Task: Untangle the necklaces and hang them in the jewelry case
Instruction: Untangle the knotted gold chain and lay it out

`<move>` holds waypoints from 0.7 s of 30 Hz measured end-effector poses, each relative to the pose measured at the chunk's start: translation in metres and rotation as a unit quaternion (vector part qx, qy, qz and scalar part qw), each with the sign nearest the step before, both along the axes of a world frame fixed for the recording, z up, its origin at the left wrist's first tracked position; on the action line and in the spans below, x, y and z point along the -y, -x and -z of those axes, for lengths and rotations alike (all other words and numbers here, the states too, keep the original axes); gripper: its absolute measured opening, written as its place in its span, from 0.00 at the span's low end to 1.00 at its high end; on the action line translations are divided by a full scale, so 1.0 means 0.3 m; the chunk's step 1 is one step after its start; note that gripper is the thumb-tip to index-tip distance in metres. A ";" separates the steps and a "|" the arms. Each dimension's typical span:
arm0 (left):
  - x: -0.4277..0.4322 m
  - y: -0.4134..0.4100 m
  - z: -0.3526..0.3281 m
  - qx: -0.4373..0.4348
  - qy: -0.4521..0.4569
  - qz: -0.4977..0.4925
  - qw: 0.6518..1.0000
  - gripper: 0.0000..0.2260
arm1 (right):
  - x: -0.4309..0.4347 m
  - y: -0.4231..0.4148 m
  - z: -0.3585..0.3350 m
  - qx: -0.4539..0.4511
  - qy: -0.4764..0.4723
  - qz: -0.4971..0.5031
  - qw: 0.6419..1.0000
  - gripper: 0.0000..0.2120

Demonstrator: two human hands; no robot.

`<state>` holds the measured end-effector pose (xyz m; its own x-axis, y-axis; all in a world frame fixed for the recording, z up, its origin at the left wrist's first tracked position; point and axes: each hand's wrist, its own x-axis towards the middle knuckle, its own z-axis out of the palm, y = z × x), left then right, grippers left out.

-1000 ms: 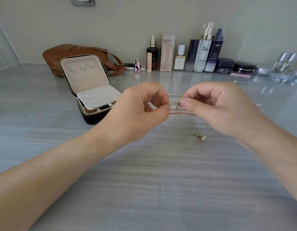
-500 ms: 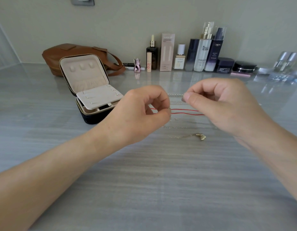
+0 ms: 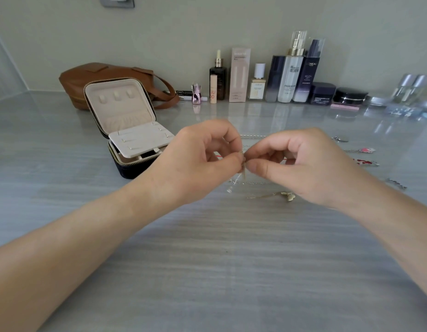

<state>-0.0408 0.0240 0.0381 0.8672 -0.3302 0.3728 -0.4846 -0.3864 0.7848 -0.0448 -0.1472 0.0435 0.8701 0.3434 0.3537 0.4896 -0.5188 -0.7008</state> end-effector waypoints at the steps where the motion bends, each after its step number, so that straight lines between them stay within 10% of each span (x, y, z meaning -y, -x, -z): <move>1: 0.001 0.001 0.001 0.001 -0.005 0.001 1.000 0.03 | 0.002 -0.001 0.000 0.007 0.003 0.000 1.000 0.04; 21: -0.003 -0.005 0.010 -0.020 -0.052 -0.008 0.998 0.09 | 0.010 0.002 -0.017 0.036 -0.011 0.039 0.999 0.06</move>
